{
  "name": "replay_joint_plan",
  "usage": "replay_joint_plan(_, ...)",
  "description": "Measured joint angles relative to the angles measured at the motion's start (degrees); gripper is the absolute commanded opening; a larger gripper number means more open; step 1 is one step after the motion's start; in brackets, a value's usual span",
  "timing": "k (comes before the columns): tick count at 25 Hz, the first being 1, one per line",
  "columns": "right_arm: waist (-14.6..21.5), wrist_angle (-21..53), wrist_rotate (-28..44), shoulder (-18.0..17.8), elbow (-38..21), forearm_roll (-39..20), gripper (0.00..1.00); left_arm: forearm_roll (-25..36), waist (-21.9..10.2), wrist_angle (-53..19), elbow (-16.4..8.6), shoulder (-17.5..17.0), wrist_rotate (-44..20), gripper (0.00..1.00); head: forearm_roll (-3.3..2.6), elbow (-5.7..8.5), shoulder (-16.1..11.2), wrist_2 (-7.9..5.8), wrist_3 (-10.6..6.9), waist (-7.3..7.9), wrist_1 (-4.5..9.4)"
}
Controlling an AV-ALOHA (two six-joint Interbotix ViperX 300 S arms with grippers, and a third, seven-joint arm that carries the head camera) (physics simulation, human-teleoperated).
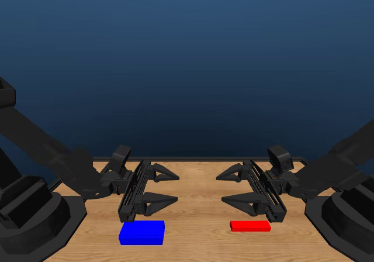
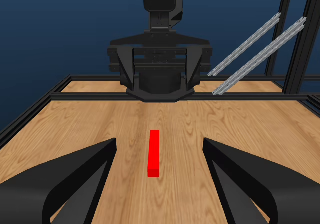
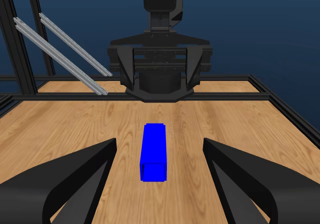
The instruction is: Insert peg into socket
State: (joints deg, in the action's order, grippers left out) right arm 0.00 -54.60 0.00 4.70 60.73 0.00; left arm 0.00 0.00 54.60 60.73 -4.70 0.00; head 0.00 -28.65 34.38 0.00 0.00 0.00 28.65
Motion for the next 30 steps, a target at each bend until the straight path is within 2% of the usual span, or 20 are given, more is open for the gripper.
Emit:
replay_joint_plan(2, 1.40, 2.58, 1.33, 0.45, -0.15, 4.04, 1.00, -2.19, -2.07, 2.72, -0.11, 0.77, -0.86, 1.00, 0.11, 1.07, -0.09, 0.42, 0.00, 0.11, 3.75)
replay_joint_plan(3, 1.81, 3.41, 1.98, 0.60, -0.15, 5.83, 1.00, -3.06, -2.78, 3.96, -0.06, 1.38, -1.39, 1.00, 0.16, 1.57, -0.24, 0.49, 0.02, 0.19, 5.14)
replay_joint_plan(5, 2.25, 4.82, 2.89, 0.65, 0.04, 7.95, 1.00, -4.36, -3.49, 6.56, 0.21, 2.83, -2.42, 1.00, 0.22, 2.28, -1.01, 0.48, 0.07, 0.39, 7.12)
replay_joint_plan(8, 2.13, 6.54, 3.73, 0.71, 0.21, 8.75, 1.00, -4.72, -3.51, 9.63, 0.96, 4.42, -3.35, 1.00, 0.24, 3.11, -2.93, 0.35, 0.00, 0.68, 8.87)
replay_joint_plan(10, 1.90, 7.48, 4.20, 0.72, 0.13, 8.65, 1.00, -4.99, -3.22, 11.15, 1.70, 4.68, -4.04, 1.00, 0.25, 3.64, -4.34, 0.28, 0.00, 0.84, 9.41)
replay_joint_plan(13, 1.82, 9.09, 4.77, 0.27, -1.02, 7.76, 1.00, -6.84, -3.37, 8.95, 2.86, 4.00, -5.37, 1.00, 0.32, 4.50, -6.85, 0.41, 0.30, 1.01, 9.86)
replay_joint_plan(19, 0.91, 11.72, 6.27, -3.78, -5.37, 4.84, 1.00, -14.95, -5.12, -3.45, 4.96, -3.18, -4.60, 1.00, 0.59, 6.51, -12.47, 1.27, 2.16, 1.03, 10.13)
replay_joint_plan(24, -0.30, 12.67, 7.81, -6.04, -7.12, 2.28, 1.00, -17.88, -5.39, -17.19, 4.85, -6.33, -3.06, 1.00, 1.14, 8.78, -17.49, 3.47, 4.26, 0.74, 10.02)
replay_joint_plan(27, -0.95, 12.70, 8.52, -6.29, -7.13, 1.34, 1.00, -18.25, -5.25, -23.47, 4.88, -6.50, -3.56, 1.00, 1.49, 10.23, -19.99, 5.14, 4.68, 0.38, 10.21)
replay_joint_plan(30, -1.35, 12.44, 8.98, -6.29, -7.00, 0.82, 1.00, -17.48, -5.13, -28.80, 4.60, -5.47, -4.57, 1.00, 1.57, 11.37, -21.77, 6.06, 4.84, -0.21, 10.58)
